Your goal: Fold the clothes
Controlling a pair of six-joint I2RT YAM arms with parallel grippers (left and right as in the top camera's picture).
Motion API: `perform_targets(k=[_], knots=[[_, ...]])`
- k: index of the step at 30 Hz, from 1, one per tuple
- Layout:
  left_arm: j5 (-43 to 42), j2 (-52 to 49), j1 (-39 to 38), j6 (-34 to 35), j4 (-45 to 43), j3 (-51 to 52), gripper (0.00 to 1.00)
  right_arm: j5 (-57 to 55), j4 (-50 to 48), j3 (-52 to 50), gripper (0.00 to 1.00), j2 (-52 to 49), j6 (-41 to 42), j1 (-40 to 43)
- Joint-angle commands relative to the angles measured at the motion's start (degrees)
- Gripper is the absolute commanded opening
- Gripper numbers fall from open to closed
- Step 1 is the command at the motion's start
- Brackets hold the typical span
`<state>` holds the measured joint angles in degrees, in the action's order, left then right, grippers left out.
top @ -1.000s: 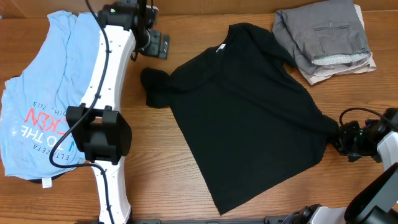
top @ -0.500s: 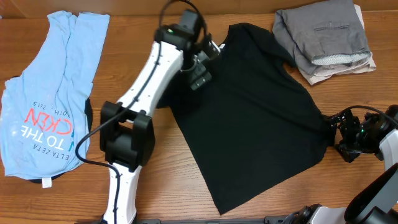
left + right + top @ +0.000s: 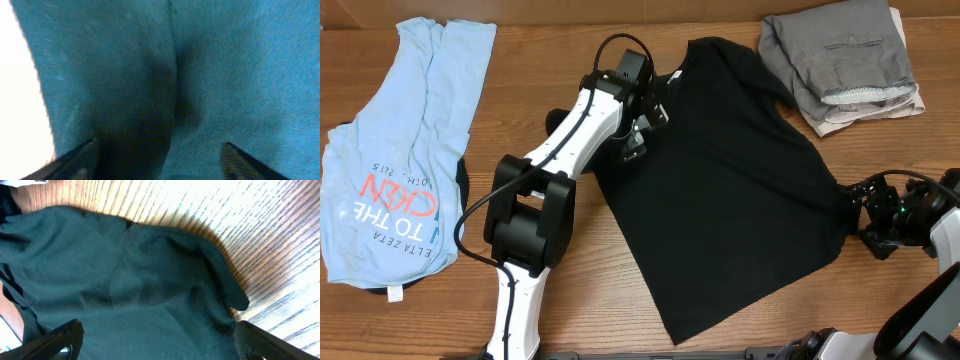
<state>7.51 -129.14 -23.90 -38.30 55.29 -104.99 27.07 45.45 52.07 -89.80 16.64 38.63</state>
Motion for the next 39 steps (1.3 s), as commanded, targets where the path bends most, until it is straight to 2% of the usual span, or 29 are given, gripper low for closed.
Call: perform_targets(k=[1,3,4,7,9,12,19,23,28,29,31,32,39], knots=[[2.23,-0.83,0.2,-1.31,-1.29,1.42,0.54,0.68,-0.39,1.42,1.0,0.59,-0.42,0.0],[5.14,-0.83,0.2,0.22,-2.73,1.4,0.26,0.68,-0.39,1.42,1.0,0.59,-0.42,0.0],[7.17,-0.83,0.2,1.57,-3.48,1.4,0.18,0.68,-0.37,1.42,1.0,0.59,-0.42,0.0],[10.21,-0.83,0.46,3.67,-5.11,1.4,0.04,0.68,-0.37,1.42,1.0,0.59,-0.42,0.0],[11.23,-0.83,0.85,5.33,-6.32,1.4,0.04,0.68,-0.37,1.42,1.0,0.59,-0.42,0.0],[14.38,-0.83,2.82,12.9,-9.84,1.31,0.04,0.68,-0.39,1.42,1.0,0.59,-0.42,0.0],[14.12,-0.81,8.35,22.38,-13.75,1.31,0.04,0.66,-0.39,1.42,1.0,0.59,-0.44,0.0],[12.07,-0.83,12.85,28.3,-15.74,1.31,0.04,0.63,-0.46,1.42,0.99,0.59,-0.44,-0.02],[4.7,-0.83,18.99,30.47,-17.22,1.33,0.04,0.44,-0.44,1.42,0.99,0.59,-0.63,-0.07],[4.63,-0.83,19.93,31.52,-17.2,1.33,0.07,0.42,-0.42,1.42,0.99,0.59,-0.68,-0.11],[4.63,-0.83,21.64,33.53,-16.5,1.33,0.24,0.46,-0.39,1.42,0.99,0.59,-1.79,-0.52],[4.63,-0.83,22.51,34.6,-15.85,1.33,0.26,0.39,-0.39,1.42,0.99,0.59,-1.95,-0.92],[4.66,-0.83,28.39,37.97,-5.49,1.33,0.24,-0.63,-0.98,1.42,0.99,0.59,-1.95,-6.49]])
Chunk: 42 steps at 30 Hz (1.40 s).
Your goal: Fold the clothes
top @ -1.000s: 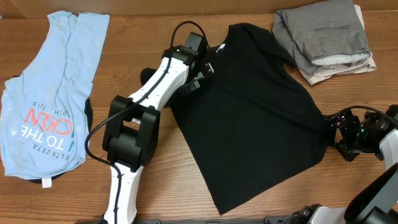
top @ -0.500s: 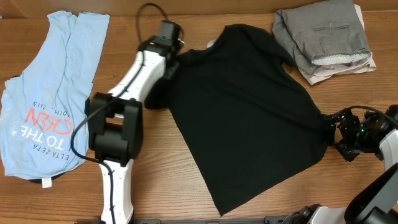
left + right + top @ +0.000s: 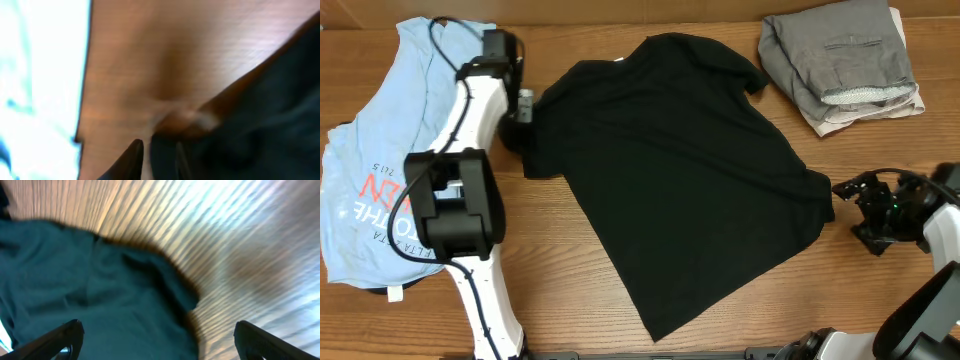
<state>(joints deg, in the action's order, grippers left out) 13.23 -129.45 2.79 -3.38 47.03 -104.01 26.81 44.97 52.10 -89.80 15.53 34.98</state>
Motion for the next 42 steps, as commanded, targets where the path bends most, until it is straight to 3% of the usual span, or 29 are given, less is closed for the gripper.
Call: perform_targets(k=[1,3,5,13,16,18,24,27,28,30,32,42], knots=[[-1.05,-0.52,2.23,3.52,4.09,0.35,0.27,-0.39,-0.63,1.42,0.99,0.59,-0.83,-3.91],[-1.42,-0.5,2.91,4.22,5.55,0.33,0.41,-0.83,-0.83,1.68,1.0,0.59,-0.81,-6.34],[-2.89,-0.42,3.04,3.63,6.73,0.2,0.48,-2.21,-0.9,2.29,1.0,0.59,-0.79,-9.01],[-14.21,-0.15,0.52,-3.26,12.07,-1.31,0.59,-4.9,-0.85,3.91,1.0,0.59,-0.76,-15.3],[-14.82,-0.2,-0.92,-3.91,16.26,-1.07,0.66,-4.9,-0.79,3.91,1.0,0.59,-0.79,-15.39],[-14.45,-0.2,-1.31,-3.91,17.81,-0.94,0.66,-4.9,-0.81,3.91,1.0,0.59,-0.81,-15.39],[-12.94,-0.2,-0.28,-1.36,18.14,1.07,0.49,-4.85,-0.83,3.91,1.0,0.59,-1.81,-15.39],[-12.79,-0.2,0.5,-0.9,16.46,2.49,0.47,-4.9,-0.68,3.91,1.0,0.59,-2.12,-15.39],[-12.76,-0.2,0.79,-0.9,15.28,3.43,0.41,-4.9,-0.68,3.91,1.0,0.59,-2.1,-15.39],[-12.81,-0.2,1.11,-0.7,14.12,4.79,0.19,-4.9,-0.68,3.91,1.0,0.59,-2.1,-15.39],[-12.83,-0.2,1.6,1.44,13.75,5.46,0.06,-4.87,-0.68,3.91,1.0,0.59,-2.1,-15.39],[-12.85,-0.15,6.4,5.2,18.43,2.82,0.04,-4.83,-0.55,3.91,1.0,0.59,-2.08,-15.43]])
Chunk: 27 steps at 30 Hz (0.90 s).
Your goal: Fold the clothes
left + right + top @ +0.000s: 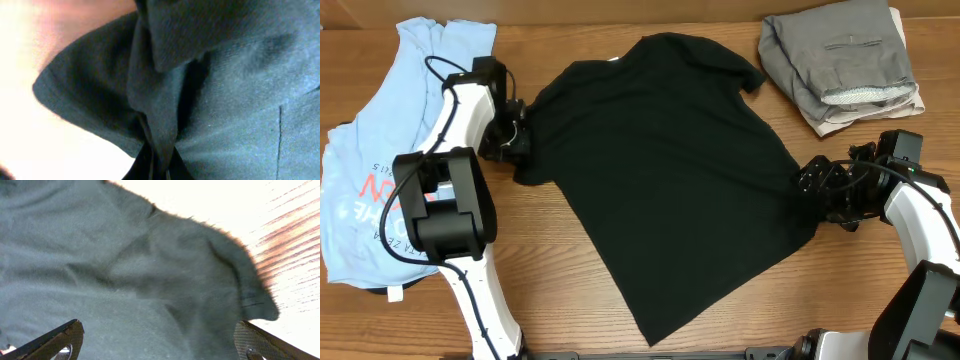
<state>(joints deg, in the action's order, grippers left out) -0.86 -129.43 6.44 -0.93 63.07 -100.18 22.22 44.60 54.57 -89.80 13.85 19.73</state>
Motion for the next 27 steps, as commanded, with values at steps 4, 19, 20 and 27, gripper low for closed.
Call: perform_targets(k=[4,19,20,27], knots=[[1.49,-0.17,5.31,3.1,10.95,-4.42,0.04,-0.28,0.07,1.44,1.0,0.59,-0.39,-0.42],[2.89,-0.02,4.66,-0.85,26.12,-14.1,0.39,-1.2,0.22,1.44,1.0,0.59,-0.42,-2.47],[3.39,-0.02,4.0,-0.83,27.47,-16.68,0.45,-1.2,0.31,1.44,1.0,0.59,-0.44,-2.47],[5.07,-0.02,-0.83,-2.12,31.58,-31.32,0.66,-1.2,0.2,1.44,1.0,0.59,-0.61,-2.47]])
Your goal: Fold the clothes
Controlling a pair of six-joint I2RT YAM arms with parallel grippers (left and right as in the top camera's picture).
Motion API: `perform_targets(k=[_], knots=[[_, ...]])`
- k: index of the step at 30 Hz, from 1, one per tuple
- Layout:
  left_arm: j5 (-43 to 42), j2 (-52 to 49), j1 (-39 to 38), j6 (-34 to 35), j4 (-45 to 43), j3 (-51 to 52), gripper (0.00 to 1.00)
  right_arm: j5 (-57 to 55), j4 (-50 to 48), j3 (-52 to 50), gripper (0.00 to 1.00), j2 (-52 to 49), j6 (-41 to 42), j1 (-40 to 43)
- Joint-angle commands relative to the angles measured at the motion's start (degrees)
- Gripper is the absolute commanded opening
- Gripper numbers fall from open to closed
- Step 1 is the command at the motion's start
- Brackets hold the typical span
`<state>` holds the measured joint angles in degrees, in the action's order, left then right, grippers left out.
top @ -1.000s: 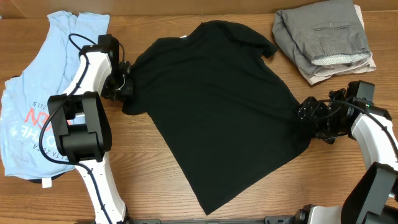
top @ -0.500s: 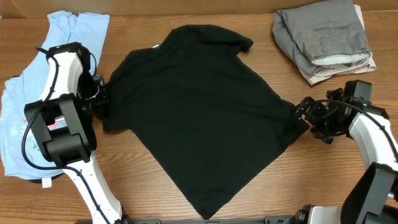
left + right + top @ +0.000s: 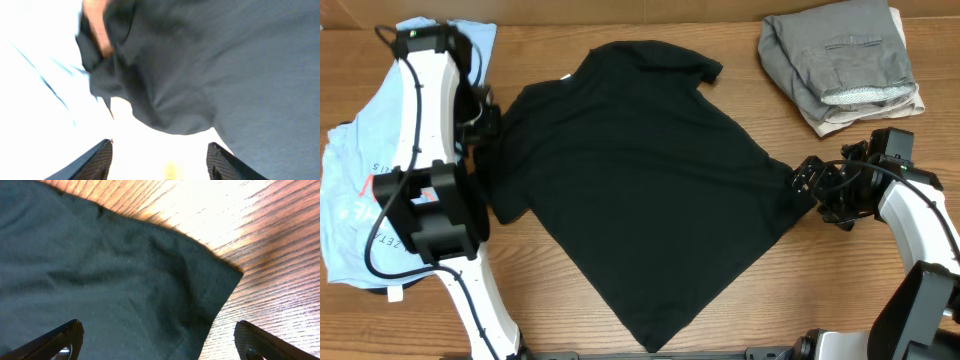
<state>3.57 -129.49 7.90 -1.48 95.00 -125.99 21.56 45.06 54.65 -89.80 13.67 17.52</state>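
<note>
A black T-shirt (image 3: 640, 190) lies spread flat across the middle of the wooden table (image 3: 880, 300). My left gripper (image 3: 488, 128) is at its left sleeve, open; in the left wrist view the left gripper (image 3: 160, 146) has nothing between its fingers and the dark sleeve (image 3: 150, 95) lies just beyond them. My right gripper (image 3: 808, 190) sits at the right sleeve, open. In the right wrist view the right gripper (image 3: 157, 326) straddles the sleeve hem (image 3: 200, 295) without closing on it.
A light blue printed T-shirt (image 3: 355, 170) lies at the far left, partly under my left arm. Folded grey trousers (image 3: 845, 60) rest on a pale garment at the back right. Bare wood shows along the front and right.
My left gripper was shut on the black shirt's left sleeve and is now open, with the sleeve let go. The shirt lies further left. My right gripper stays open at the right sleeve.
My left gripper was open over the shirt near its collar, the right open by the right sleeve. Then the left was shut on the left sleeve out at the left, and the shirt lay wider. Now the sleeve is released and the shirt lies flat.
</note>
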Motion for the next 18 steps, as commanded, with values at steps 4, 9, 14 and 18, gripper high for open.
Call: perform_targets(k=[4,9,14,18], knots=[[-6.19,-0.2,-6.91,-10.16,-12.76,-7.19,0.75,-0.52,-0.7,1.36,1.0,0.59,-0.44,-0.26],[-11.54,-3.15,-13.18,-18.56,-29.44,-7.02,0.81,-0.52,-0.9,1.36,1.0,0.59,-0.44,-0.26],[-10.21,-9.27,-20.26,-21.9,-44.72,-7.02,0.98,-0.55,-1.09,1.36,1.0,0.59,-0.44,-0.26],[-7.28,-15.8,-24.94,-23.93,-52.54,-7.02,1.0,-1.05,-1.07,1.36,1.0,0.59,-0.46,-0.26]])
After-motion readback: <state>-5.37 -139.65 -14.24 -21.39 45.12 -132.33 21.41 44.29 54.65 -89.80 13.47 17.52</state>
